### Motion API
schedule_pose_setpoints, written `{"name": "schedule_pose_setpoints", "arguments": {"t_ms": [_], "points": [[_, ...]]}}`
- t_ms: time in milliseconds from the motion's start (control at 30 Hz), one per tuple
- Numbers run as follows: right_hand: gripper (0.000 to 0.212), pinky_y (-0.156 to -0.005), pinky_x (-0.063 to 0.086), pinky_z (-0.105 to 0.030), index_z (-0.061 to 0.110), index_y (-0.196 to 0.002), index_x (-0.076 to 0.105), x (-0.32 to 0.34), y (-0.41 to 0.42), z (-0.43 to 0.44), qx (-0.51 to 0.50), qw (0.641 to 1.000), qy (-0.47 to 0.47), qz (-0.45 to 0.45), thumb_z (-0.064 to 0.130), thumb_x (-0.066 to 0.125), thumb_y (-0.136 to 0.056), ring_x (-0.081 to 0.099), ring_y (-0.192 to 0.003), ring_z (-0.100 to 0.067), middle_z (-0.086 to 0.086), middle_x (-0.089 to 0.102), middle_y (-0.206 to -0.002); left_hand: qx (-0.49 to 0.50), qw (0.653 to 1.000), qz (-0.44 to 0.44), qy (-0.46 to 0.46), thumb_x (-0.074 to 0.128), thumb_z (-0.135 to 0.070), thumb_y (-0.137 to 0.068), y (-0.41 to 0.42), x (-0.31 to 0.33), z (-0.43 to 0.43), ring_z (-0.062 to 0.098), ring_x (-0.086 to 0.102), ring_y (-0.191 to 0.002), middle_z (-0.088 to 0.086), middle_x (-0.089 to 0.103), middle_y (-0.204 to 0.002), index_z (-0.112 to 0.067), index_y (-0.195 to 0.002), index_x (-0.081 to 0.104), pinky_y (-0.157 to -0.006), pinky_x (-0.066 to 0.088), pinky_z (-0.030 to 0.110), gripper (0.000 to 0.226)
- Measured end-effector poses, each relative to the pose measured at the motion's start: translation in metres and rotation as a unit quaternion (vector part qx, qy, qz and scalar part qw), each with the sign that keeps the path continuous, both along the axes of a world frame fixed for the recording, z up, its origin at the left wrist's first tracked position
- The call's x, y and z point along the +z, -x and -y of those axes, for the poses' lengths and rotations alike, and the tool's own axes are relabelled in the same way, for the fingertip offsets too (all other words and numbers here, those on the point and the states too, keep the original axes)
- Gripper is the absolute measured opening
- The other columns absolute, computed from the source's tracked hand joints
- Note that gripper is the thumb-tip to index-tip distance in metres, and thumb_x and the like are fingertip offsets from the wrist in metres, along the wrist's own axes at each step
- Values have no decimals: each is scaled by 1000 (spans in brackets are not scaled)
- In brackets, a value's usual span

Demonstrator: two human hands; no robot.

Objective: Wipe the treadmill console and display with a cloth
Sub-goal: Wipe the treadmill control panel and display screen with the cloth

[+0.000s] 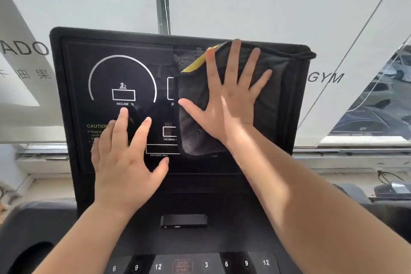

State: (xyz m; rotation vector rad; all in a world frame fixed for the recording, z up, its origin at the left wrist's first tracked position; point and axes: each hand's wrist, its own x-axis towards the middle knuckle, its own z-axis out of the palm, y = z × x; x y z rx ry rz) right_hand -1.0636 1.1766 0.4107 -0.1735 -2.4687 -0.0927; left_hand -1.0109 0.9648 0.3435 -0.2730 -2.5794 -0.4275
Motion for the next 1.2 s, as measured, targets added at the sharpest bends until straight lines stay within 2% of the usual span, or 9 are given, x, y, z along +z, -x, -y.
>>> {"name": "schedule_pose_setpoints", "arguments": {"t_ms": [67, 167, 267, 400, 533, 733, 933, 1067, 1200], "points": [[108, -112, -1, -82, 32, -164, 2, -19, -11, 3, 43, 998, -30, 16, 93, 32, -81, -11, -152, -55, -19, -9, -171, 3, 1000, 5, 4, 82, -48, -69, 2, -1, 1, 42, 31, -142, 14, 26, -162, -23, -148, 45, -111, 30, 66, 91], [100, -112, 1, -82, 38, -163, 15, -52, -34, -17, 94, 991, -88, 31, 89, 43, -82, -5, -155, -50, -12, 0, -173, 1, 1000, -1, 6, 78, -52, -69, 4, -6, 3, 41, 30, -142, 13, 25, -162, -24, -147, 46, -110, 33, 67, 89], [102, -111, 3, -83, 37, -161, 22, -63, -50, -57, 61, 993, -93, 34, 89, 48, -77, 0, -156, -49, -11, 7, -173, -4, 1000, 10, 4, 81, -51, -68, 5, -8, 6, 41, 29, -143, 11, 24, -163, -26, -147, 46, -110, 31, 67, 90], [110, -111, 3, -84, 34, -163, 12, -27, -36, -81, -33, 999, -12, 27, 90, 42, -74, -6, -154, -52, -14, -3, -172, -16, 1000, 11, 4, 77, -52, -69, 7, -9, 9, 40, 28, -144, 10, 24, -164, -27, -148, 46, -109, 32, 69, 89], [110, -111, 3, -83, 30, -164, -1, 17, 1, -47, -82, 995, 61, -16, 93, 32, -80, -8, -153, -55, -17, -8, -172, -25, 1000, 14, 5, 73, -54, -69, 5, -8, 13, 40, 29, -144, 10, 25, -163, -28, -147, 47, -110, 32, 68, 86], [107, -111, 2, -83, 29, -165, 5, 7, 13, 33, 14, 1000, -9, -15, 92, 30, -82, -7, -153, -54, -15, -4, -172, -32, 998, 36, 44, 81, -53, -68, 3, -4, 20, 41, 30, -144, 10, 25, -163, -29, -147, 47, -110, 34, 66, 89], [95, -113, 1, -81, 39, -163, 18, -56, -24, 25, 103, 990, -93, 13, 86, 42, -85, -4, -157, -45, -5, 3, -174, -36, 997, 43, 44, 81, -48, -68, 4, 2, 21, 42, 32, -142, 12, 27, -163, -29, -146, 49, -107, 38, 66, 86], [100, -111, 0, -83, 40, -162, 22, -70, -41, -14, 73, 993, -94, 25, 89, 47, -78, -2, -156, -47, -4, 5, -173, -25, 999, 20, 30, 87, -34, -66, 2, -4, 31, 42, 35, -141, 14, 33, -159, -28, -144, 51, -108, 36, 67, 86], [107, -110, -2, -84, 35, -164, 9, -36, -27, -34, -7, 1000, -19, 18, 91, 42, -78, -9, -155, -50, -8, -4, -173, 21, 999, 28, 0, 87, -42, -66, 0, -9, 52, 41, 28, -145, 12, 28, -161, -29, -143, 49, -113, 29, 66, 87]]}}
